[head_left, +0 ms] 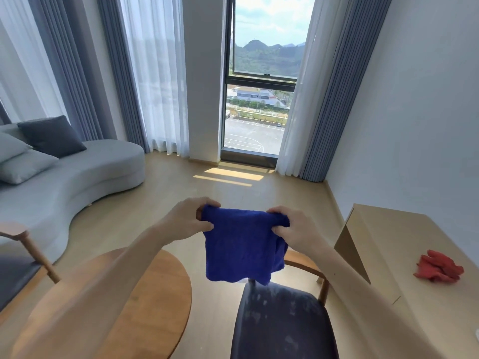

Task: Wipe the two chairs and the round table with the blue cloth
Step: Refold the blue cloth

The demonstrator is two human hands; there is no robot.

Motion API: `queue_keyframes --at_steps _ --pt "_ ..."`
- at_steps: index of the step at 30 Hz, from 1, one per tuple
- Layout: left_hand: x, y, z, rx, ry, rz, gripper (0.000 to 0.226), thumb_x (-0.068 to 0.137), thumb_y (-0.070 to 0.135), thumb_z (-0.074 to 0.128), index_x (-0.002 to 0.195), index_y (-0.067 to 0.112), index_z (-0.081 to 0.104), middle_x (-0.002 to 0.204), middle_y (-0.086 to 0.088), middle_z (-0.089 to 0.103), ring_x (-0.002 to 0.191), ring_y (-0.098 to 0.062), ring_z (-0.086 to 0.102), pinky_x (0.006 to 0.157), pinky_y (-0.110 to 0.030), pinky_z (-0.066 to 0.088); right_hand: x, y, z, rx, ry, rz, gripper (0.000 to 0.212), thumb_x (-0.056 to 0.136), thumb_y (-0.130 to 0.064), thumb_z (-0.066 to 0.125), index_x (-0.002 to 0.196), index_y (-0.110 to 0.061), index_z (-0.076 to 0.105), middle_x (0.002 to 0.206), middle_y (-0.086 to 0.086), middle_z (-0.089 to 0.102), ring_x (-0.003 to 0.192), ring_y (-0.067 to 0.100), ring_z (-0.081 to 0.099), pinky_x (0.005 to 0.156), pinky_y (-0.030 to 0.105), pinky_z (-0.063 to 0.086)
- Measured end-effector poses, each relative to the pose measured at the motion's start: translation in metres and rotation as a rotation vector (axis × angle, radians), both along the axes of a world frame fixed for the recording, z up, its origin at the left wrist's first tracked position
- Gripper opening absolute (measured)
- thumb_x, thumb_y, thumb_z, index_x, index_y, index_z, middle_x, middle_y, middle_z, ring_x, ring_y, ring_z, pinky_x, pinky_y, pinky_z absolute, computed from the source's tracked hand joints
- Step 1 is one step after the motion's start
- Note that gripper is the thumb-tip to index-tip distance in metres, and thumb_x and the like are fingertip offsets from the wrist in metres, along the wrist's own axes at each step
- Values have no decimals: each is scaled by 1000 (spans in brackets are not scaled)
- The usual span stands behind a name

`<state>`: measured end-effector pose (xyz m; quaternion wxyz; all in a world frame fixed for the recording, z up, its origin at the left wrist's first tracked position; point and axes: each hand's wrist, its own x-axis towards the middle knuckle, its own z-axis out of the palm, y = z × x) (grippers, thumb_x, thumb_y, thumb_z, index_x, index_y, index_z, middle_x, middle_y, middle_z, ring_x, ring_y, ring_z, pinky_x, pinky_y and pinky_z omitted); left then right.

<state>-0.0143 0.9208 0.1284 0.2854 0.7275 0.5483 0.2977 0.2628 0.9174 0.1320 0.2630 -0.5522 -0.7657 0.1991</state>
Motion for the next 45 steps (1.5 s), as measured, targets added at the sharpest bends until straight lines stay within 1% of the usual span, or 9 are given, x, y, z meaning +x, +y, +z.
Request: queue_keyframes --at_steps 5,9,13,18,23,26,31,37,45 --pt "1 3 3 219 127 56 24 91 10 61 98 32 61 94 16 44 84 -2 51 70 -7 36 1 8 8 172 -157 -13 25 98 -11 48 115 -18 65 128 5 51 115 19 47 91 30 47" --pt "-5 7 7 172 43 35 30 94 12 55 92 42 53 98 22 55 91 7 52 74 -11 36 -2 13 10 70 81 61 20 99 -9 47 114 -15 60 99 0 65 88 13 57 69 13 43" --pt "-11 2 -1 34 -154 98 25 99 21 51 93 45 52 81 18 65 75 7 58 68 -19 41 -10 17 3 -85 382 10 12 100 -19 49 111 -23 50 99 -4 61 88 11 59 65 15 45" --pt "-21 -19 -25 -117 -460 203 17 101 22 46 103 36 54 92 -2 69 77 -9 66 59 -27 55 -37 20 -28 -426 594 45 18 100 -28 49 115 -19 50 110 4 62 97 21 61 78 34 55" --pt "-57 -47 -57 -305 -656 421 29 95 26 59 122 22 49 108 -7 69 92 -21 68 66 -37 57 -69 25 -63 -742 681 195 56 70 12 72 119 -11 56 114 12 65 102 32 64 77 39 58" --pt "-91 -76 -77 -443 -764 396 46 85 10 72 126 15 51 117 -11 68 104 -25 68 78 -36 57 -100 24 -81 -768 629 193 48 62 14 70 106 -5 65 103 15 71 95 32 67 73 38 58" --pt "-136 -114 -108 -489 -733 559 38 88 -4 63 121 12 57 110 -12 70 99 -22 69 79 -33 58 -161 11 -110 -775 556 198 36 71 14 66 101 -5 65 100 15 69 94 31 66 83 45 56" --pt "-202 -130 -137 -467 -596 630 23 101 16 48 121 27 49 108 -9 70 98 -22 69 76 -38 59 -245 2 -137 -630 341 347 19 89 0 51 102 -14 49 96 3 59 79 9 56 59 17 44" --pt "-343 -91 -196 -560 -542 566 17 101 37 44 117 44 46 104 6 70 95 -17 69 70 -42 60 -372 13 -198 -683 433 221 26 97 -13 50 107 -37 49 95 -23 62 83 -8 60 65 10 47"
